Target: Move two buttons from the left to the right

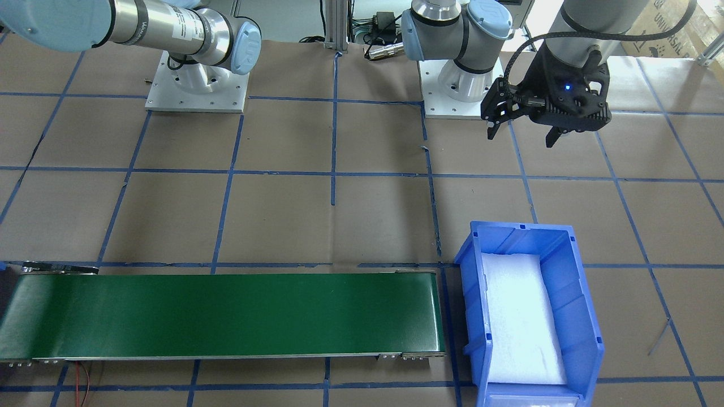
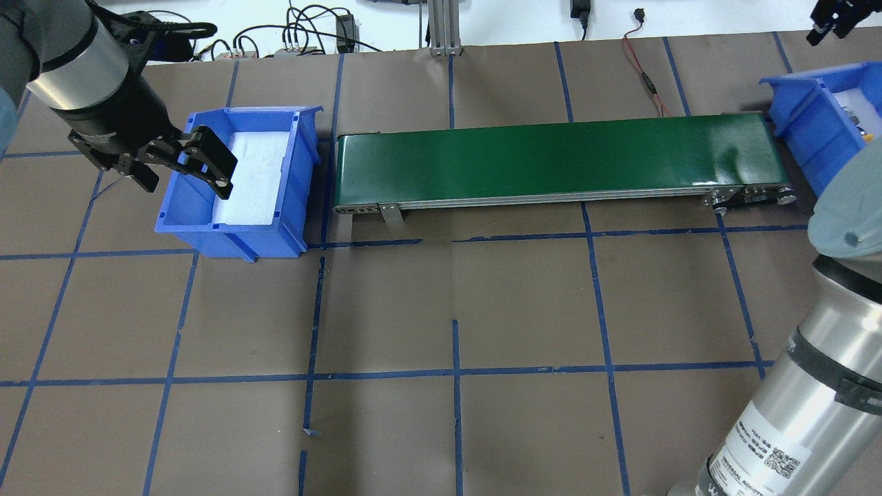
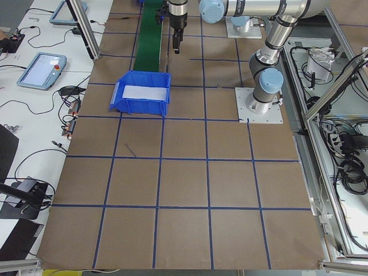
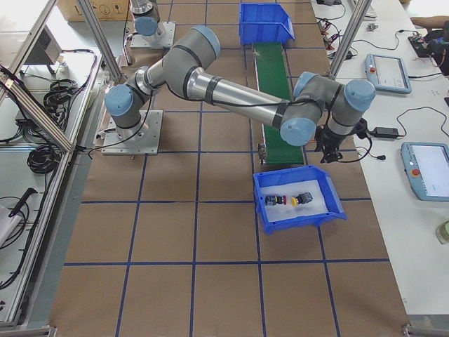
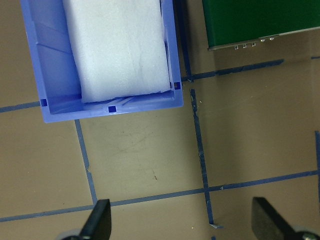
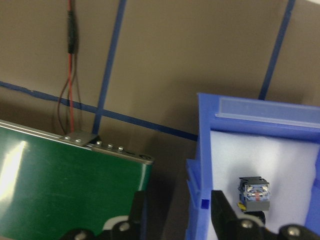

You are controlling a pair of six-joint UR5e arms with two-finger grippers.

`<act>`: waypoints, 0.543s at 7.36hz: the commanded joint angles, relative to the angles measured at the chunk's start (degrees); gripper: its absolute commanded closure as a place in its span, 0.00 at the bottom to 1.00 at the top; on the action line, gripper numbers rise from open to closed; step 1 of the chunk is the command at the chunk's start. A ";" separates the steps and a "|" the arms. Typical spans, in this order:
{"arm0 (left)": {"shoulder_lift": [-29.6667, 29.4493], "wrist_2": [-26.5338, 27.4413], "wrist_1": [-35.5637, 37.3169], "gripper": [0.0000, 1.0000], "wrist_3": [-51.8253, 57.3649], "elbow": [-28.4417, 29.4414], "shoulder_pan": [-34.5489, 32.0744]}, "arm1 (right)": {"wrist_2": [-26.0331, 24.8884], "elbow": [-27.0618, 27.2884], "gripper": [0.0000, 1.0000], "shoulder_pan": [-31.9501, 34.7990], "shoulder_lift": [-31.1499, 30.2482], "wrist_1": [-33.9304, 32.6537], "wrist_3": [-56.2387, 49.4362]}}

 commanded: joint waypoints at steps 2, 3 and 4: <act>0.10 0.00 -0.01 0.00 0.03 -0.07 0.00 | -0.42 0.84 0.48 11.21 -6.24 5.35 13.65; 0.10 0.00 -0.01 0.00 0.03 -0.07 0.00 | -0.60 2.84 0.47 13.85 -8.52 6.85 18.83; 0.19 0.09 -0.10 0.00 0.03 -0.07 0.00 | -0.42 7.04 0.46 16.83 -12.37 6.87 23.23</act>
